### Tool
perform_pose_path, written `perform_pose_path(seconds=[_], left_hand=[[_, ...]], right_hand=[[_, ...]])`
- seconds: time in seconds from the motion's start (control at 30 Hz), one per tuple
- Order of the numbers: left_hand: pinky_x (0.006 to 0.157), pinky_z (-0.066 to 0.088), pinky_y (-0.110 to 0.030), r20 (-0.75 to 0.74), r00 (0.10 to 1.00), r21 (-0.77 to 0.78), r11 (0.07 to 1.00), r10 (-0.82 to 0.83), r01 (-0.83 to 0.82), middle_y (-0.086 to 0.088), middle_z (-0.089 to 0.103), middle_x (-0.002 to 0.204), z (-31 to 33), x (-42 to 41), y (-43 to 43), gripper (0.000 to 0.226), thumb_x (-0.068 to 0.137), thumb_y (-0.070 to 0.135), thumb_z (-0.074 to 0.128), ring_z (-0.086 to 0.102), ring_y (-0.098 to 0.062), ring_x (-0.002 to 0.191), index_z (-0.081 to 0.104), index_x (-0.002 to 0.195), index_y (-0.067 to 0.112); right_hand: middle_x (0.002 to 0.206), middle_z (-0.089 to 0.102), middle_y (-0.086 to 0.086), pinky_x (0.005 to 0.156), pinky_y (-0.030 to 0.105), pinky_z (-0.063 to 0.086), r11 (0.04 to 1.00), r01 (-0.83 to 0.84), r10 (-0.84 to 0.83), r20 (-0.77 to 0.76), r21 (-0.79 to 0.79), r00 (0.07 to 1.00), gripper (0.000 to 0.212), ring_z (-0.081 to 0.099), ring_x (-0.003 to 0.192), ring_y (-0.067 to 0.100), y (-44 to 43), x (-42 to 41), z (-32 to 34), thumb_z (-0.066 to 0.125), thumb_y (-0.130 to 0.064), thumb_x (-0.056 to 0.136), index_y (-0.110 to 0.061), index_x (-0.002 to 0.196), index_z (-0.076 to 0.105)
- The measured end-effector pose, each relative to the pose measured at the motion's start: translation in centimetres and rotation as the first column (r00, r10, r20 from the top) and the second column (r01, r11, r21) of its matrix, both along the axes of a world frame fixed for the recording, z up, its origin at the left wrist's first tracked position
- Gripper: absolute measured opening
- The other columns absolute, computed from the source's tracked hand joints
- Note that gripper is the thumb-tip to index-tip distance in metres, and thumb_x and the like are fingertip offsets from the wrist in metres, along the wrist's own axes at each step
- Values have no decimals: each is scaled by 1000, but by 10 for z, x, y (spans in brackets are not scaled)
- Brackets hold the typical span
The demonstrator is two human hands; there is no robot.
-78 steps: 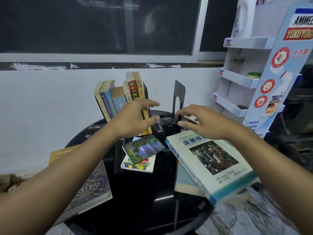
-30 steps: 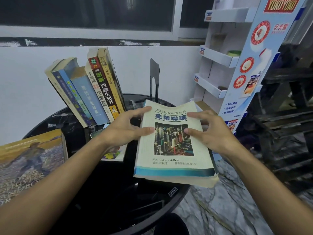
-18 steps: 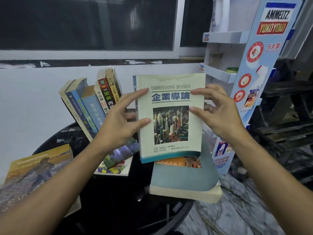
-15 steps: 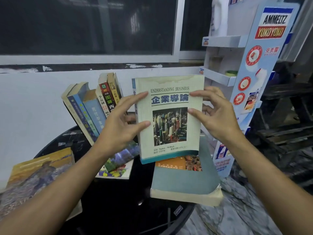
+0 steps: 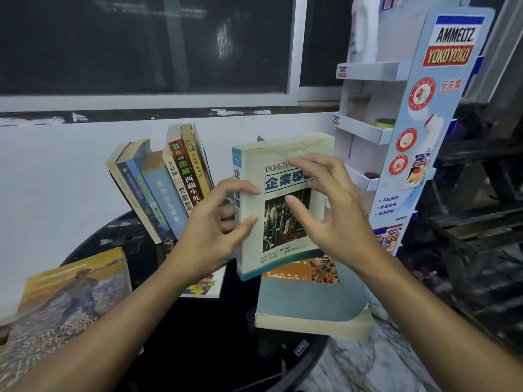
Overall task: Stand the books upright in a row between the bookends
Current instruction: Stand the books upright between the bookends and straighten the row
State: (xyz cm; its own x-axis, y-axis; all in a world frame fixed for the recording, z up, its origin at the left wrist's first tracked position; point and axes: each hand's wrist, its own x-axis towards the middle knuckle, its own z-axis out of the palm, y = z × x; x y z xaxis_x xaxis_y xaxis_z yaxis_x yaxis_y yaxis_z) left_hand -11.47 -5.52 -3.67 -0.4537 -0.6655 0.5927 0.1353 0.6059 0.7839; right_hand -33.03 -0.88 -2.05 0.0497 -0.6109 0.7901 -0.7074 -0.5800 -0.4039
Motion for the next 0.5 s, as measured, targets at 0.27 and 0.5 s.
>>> perform_pose_path(seconds=[0.27, 0.5], left_hand=[[84, 61, -41, -25, 994, 7, 994, -106, 106, -3, 57, 135, -5, -2, 11, 29, 95, -17, 51, 58, -28, 130, 44, 109, 7], [86, 62, -46, 23, 992, 40, 992, -124, 123, 9, 42, 158, -17, -19, 29, 77, 90, -11, 67, 44, -14, 143, 35, 152, 22]], right_hand=[[143, 38, -12, 107, 23, 44, 981, -126, 125, 18, 146, 992, 75, 39, 141, 8, 28, 19, 14, 67, -22, 97, -35, 158, 27], [142, 42, -9, 93, 26, 58, 984, -103, 97, 49, 145, 994, 70, 45, 135, -1, 42, 11, 23, 68, -23, 95, -37, 155, 33]])
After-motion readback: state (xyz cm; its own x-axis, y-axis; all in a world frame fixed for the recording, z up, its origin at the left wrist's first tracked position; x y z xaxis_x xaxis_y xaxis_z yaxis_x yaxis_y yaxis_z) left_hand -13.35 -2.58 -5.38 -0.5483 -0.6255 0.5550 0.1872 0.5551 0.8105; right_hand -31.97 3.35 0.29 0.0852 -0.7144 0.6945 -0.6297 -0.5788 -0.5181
